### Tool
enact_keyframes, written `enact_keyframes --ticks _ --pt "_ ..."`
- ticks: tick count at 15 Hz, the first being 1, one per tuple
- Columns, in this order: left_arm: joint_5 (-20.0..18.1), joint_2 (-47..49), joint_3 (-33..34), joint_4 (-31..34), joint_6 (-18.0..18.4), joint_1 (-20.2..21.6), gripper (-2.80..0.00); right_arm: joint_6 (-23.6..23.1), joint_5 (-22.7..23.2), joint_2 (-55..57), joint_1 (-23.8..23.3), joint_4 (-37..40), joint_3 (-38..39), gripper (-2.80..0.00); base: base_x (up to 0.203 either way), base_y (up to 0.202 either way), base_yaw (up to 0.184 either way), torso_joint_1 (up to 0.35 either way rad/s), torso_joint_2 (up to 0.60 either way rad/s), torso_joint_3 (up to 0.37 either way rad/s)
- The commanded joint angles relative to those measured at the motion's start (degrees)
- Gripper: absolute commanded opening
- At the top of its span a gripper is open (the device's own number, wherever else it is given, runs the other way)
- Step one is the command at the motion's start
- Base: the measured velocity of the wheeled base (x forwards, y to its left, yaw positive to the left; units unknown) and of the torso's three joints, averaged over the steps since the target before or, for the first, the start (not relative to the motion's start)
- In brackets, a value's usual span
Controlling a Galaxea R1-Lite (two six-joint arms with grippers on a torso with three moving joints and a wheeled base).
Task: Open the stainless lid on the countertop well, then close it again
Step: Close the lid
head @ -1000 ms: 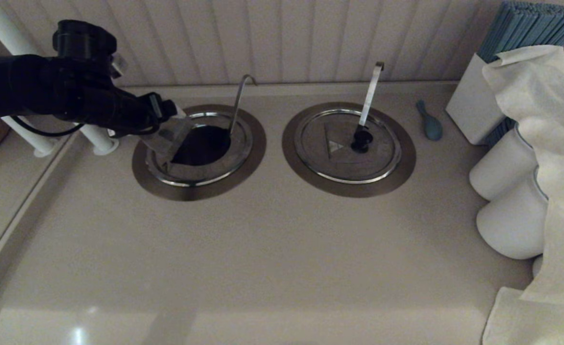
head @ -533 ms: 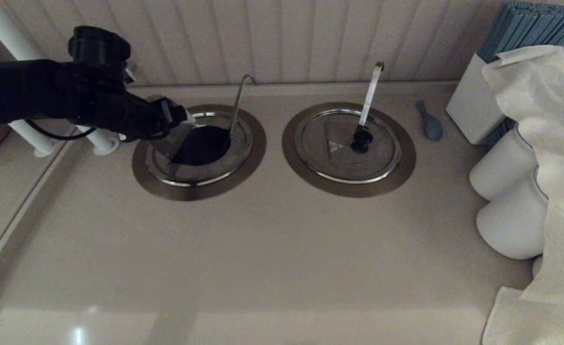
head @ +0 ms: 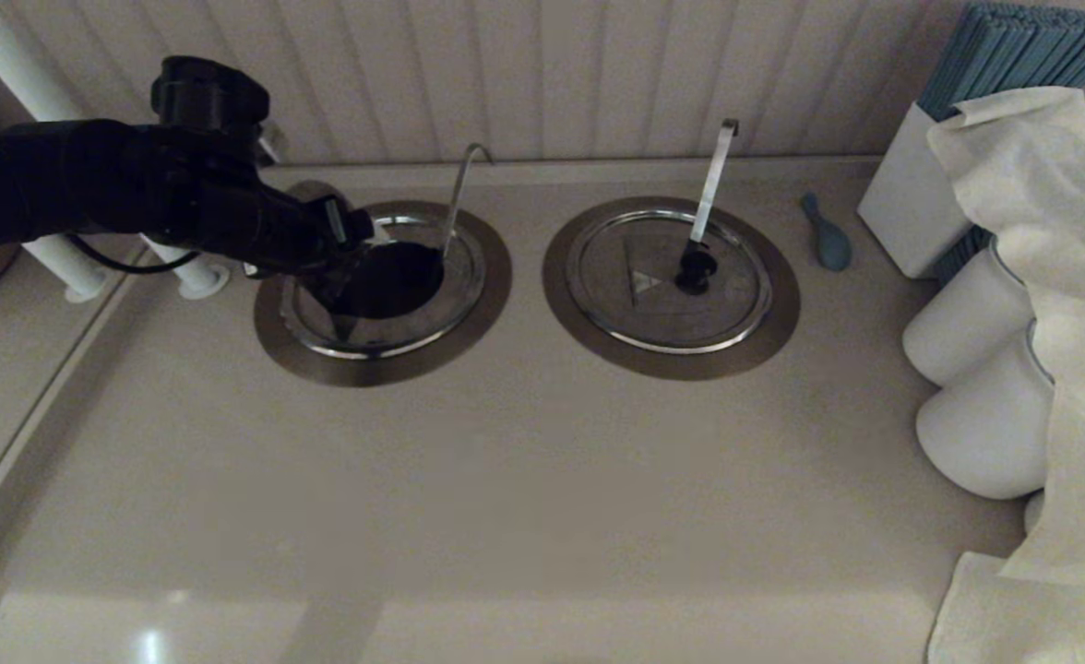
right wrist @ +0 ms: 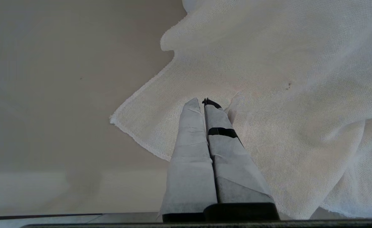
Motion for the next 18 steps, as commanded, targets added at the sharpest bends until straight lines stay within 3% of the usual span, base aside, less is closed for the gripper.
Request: enact_keyframes --ticks 1,18 --pt "0.07 -0.13 0.02 0.12 -0.13 -0.15 0.00 0.00 0.02 0.03 0.06 0.02 -0.01 -2.80 0.000 0.000 0.000 0.000 0.00 0.000" --pt "0.07 -2.68 2.18 0.12 -0.13 -2.33 0.00 0.00 0.02 0.04 0.06 0.02 -0.01 -2.80 0.000 0.000 0.000 0.000 0.00 0.000"
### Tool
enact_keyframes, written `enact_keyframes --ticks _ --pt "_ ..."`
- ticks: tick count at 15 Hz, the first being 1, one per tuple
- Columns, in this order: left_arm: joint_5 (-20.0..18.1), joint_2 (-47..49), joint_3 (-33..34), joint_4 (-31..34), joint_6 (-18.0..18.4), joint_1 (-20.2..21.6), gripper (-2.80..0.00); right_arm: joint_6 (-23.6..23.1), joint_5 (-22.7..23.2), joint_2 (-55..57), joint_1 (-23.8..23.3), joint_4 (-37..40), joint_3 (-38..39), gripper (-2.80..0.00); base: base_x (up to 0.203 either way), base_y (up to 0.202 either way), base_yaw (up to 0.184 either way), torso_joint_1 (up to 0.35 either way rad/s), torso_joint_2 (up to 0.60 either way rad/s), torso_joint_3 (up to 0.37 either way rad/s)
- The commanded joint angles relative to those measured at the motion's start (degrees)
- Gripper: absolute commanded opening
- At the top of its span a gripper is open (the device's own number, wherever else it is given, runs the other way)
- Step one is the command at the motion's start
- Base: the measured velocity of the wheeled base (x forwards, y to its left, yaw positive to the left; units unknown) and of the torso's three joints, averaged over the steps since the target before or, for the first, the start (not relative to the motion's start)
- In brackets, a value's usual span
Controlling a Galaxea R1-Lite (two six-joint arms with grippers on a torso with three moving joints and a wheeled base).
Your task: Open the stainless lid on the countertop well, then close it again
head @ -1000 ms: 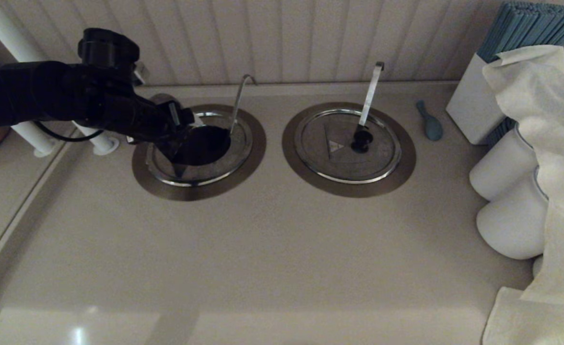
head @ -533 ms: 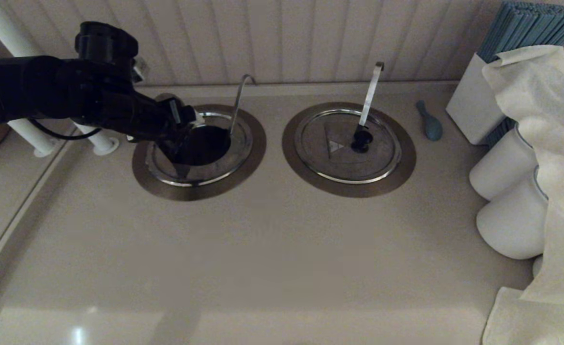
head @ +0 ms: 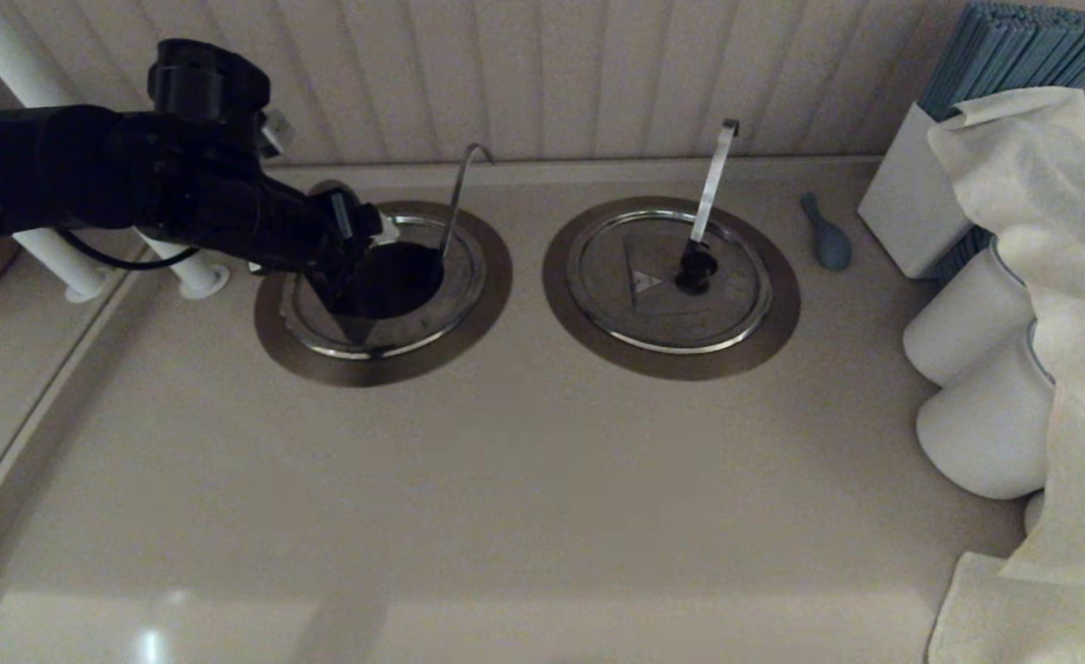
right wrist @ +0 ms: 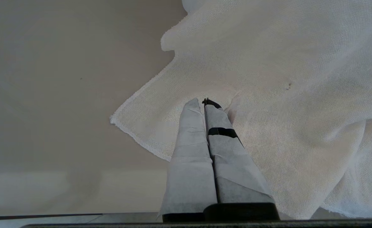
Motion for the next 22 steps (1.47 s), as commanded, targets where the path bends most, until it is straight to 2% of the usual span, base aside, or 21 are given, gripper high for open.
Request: enact_keyframes --ticks 1,6,15,18,22 --pt "0.09 -0.07 0.21 0.11 -0.13 -0.56 0.00 -0.02 0.02 0.05 0.04 0.02 -0.01 -2.80 0.000 0.000 0.000 0.000 0.00 0.000" --pt "1.69 -0.19 0.52 0.11 -0.08 -1.21 0.00 -0.02 0.02 0.01 0.04 0.02 -0.01 -2.80 0.000 0.000 0.000 0.000 0.00 0.000" --pt "1.69 -0.71 0.26 0.11 -0.13 -1.91 0.00 -0.02 0.02 0.01 0.04 0.02 -0.01 -2.80 0.000 0.000 0.000 0.000 0.00 0.000" --pt "1.61 -1.45 0.38 -0.05 -0.29 -3.66 0.00 -0.02 0.02 0.07 0.04 0.02 0.01 -2.80 0.000 0.000 0.000 0.000 0.00 0.000" --pt "1.77 -2.11 3.57 -6.34 0.30 -6.54 0.00 -0.02 0.02 0.01 0.04 0.02 -0.01 -2.80 0.000 0.000 0.000 0.000 0.00 0.000"
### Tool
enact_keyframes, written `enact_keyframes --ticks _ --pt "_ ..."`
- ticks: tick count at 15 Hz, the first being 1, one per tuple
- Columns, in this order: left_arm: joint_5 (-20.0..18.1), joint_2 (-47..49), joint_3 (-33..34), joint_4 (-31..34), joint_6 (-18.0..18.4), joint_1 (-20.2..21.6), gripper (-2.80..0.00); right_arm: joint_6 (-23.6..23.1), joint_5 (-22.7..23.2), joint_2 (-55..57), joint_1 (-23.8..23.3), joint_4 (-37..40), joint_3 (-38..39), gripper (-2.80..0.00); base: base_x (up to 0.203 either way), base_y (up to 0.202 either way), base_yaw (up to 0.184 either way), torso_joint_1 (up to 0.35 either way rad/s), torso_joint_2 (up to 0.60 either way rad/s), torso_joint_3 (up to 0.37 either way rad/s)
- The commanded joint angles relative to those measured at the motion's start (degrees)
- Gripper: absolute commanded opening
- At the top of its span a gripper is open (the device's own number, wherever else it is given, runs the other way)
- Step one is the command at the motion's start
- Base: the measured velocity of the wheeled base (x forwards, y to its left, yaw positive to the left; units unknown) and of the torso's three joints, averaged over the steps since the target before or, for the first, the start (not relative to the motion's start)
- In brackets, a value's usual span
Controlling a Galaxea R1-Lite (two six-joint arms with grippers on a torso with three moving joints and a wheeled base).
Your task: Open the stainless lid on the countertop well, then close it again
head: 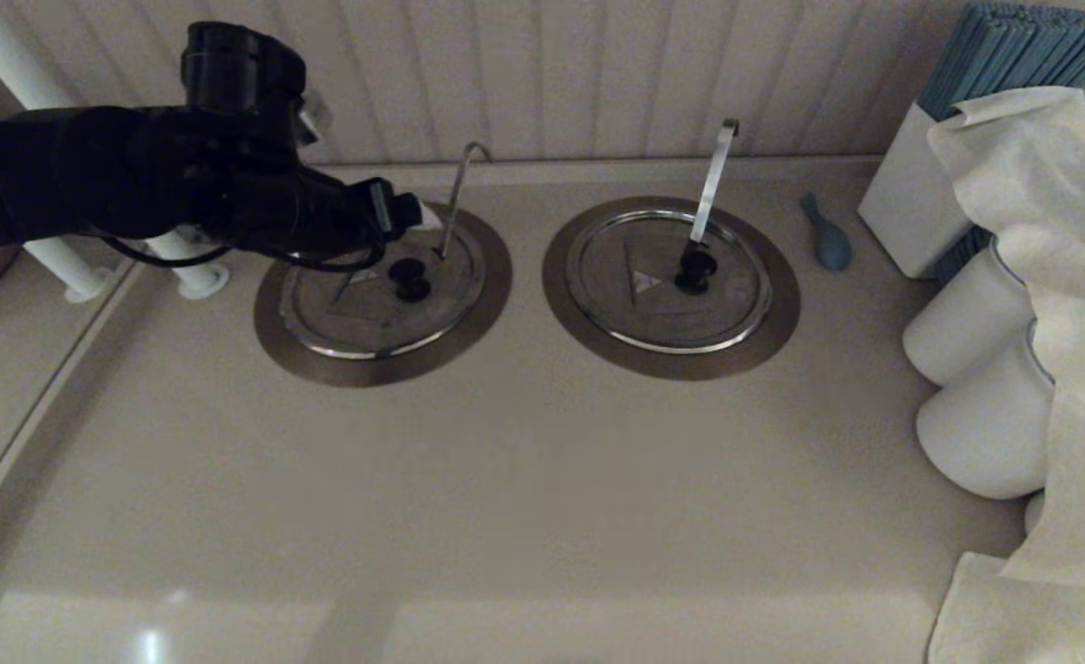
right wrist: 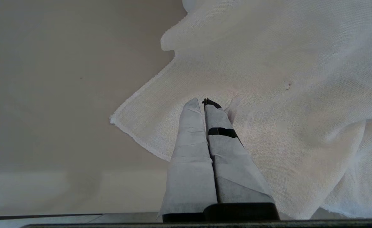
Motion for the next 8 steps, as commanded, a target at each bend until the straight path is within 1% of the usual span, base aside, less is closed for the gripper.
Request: enact_keyframes --ticks 1,3,5,7,8 --pt "-0.04 -1.34 1.06 -0.48 0.29 -0.71 0.00 0.00 0.02 0.09 0.04 0.00 -0.01 -2.80 0.000 0.000 0.000 0.000 0.00 0.000" --pt "-0.80 -6.51 4.85 -1.12 2.21 -1.02 0.00 0.00 0.02 0.09 0.04 0.00 -0.01 -2.80 0.000 0.000 0.000 0.000 0.00 0.000" --pt "-2.60 -12.81 9.66 -2.35 5.31 -1.08 0.00 0.00 0.02 0.00 0.04 0.00 0.07 -2.80 0.000 0.000 0.000 0.000 0.00 0.000" --pt "-3.25 -19.14 14.39 -3.14 8.22 -1.05 0.00 0.00 0.02 0.08 -0.02 0.00 0.05 -2.80 0.000 0.000 0.000 0.000 0.00 0.000" --pt "-3.46 -22.22 15.99 -3.30 8.80 -1.05 -2.80 0.00 0.02 0.07 0.04 0.00 -0.01 -2.80 0.000 0.000 0.000 0.000 0.00 0.000"
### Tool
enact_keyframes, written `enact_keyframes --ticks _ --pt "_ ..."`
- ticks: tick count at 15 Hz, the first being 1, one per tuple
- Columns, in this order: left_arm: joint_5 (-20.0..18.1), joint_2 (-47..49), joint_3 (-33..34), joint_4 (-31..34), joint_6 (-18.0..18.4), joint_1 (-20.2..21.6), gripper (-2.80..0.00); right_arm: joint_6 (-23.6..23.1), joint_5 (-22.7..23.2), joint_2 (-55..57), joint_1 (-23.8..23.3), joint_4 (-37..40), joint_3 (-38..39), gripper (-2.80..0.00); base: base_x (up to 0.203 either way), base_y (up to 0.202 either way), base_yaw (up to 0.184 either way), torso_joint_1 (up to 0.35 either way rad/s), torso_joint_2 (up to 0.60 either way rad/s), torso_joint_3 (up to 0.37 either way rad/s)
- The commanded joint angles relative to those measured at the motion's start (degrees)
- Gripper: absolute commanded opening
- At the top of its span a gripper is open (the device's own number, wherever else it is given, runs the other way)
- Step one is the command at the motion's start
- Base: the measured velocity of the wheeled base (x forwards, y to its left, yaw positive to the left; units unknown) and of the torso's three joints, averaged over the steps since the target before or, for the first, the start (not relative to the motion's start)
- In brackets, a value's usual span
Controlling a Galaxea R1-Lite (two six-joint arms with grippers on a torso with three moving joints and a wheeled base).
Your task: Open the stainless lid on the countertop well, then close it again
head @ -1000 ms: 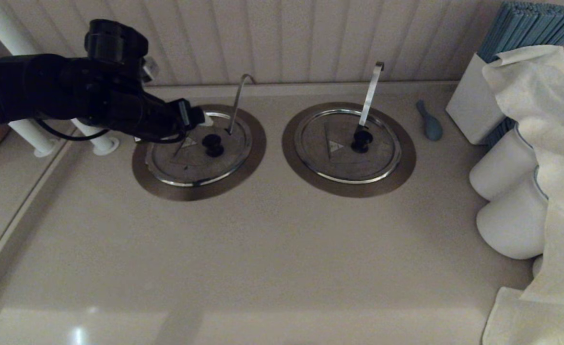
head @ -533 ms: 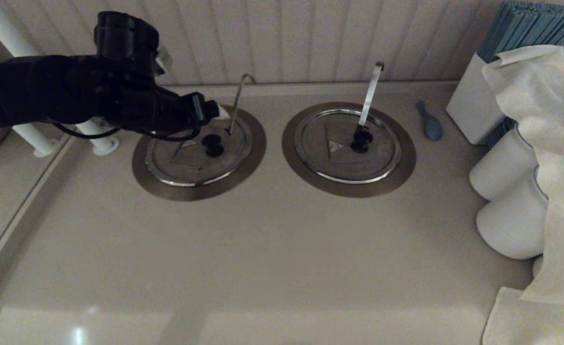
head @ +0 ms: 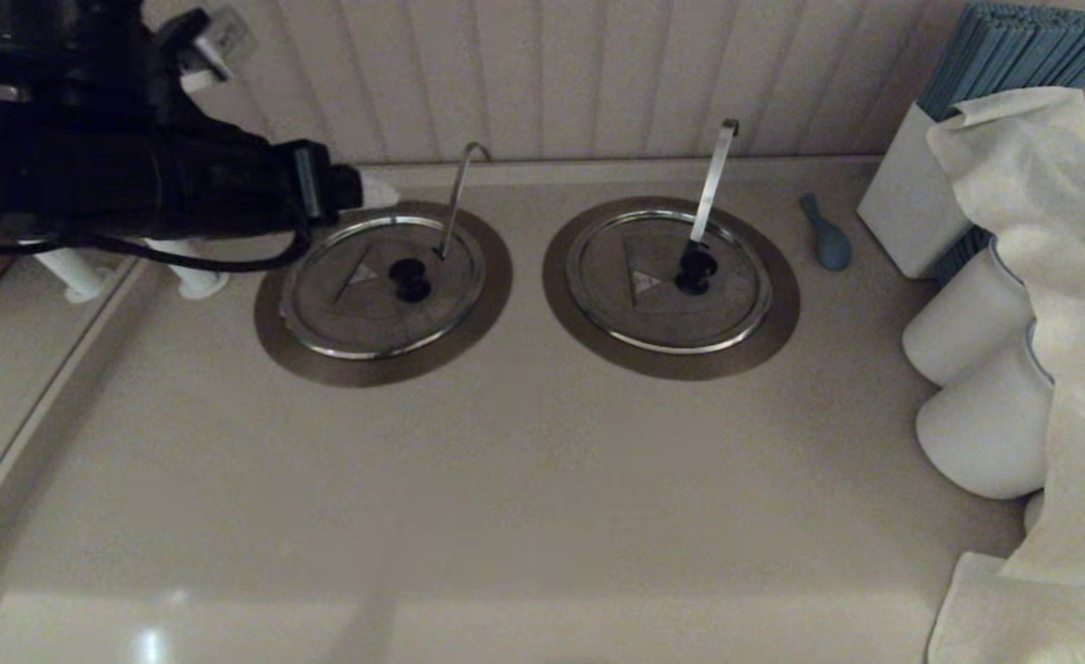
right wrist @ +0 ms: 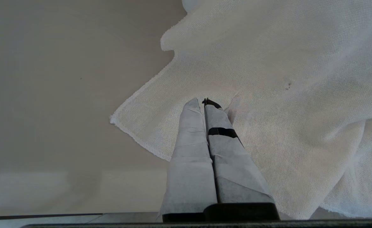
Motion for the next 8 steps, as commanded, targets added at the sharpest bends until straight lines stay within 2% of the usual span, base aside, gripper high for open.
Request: enact_keyframes --ticks 1,5,8 --pt "-0.14 -7.94 3.39 -0.01 0.34 0.01 -2.80 0.00 0.02 0.04 0.03 0.02 -0.01 -2.80 0.000 0.000 0.000 0.000 0.00 0.000" --pt "0.32 -21.60 11.26 0.00 2.43 0.49 -2.80 0.00 0.02 0.07 0.04 0.02 0.06 -2.80 0.000 0.000 0.000 0.000 0.00 0.000" --pt "2.17 -35.13 19.86 0.96 3.10 1.63 -2.80 0.00 0.02 0.09 0.04 0.02 -0.01 -2.80 0.000 0.000 0.000 0.000 0.00 0.000"
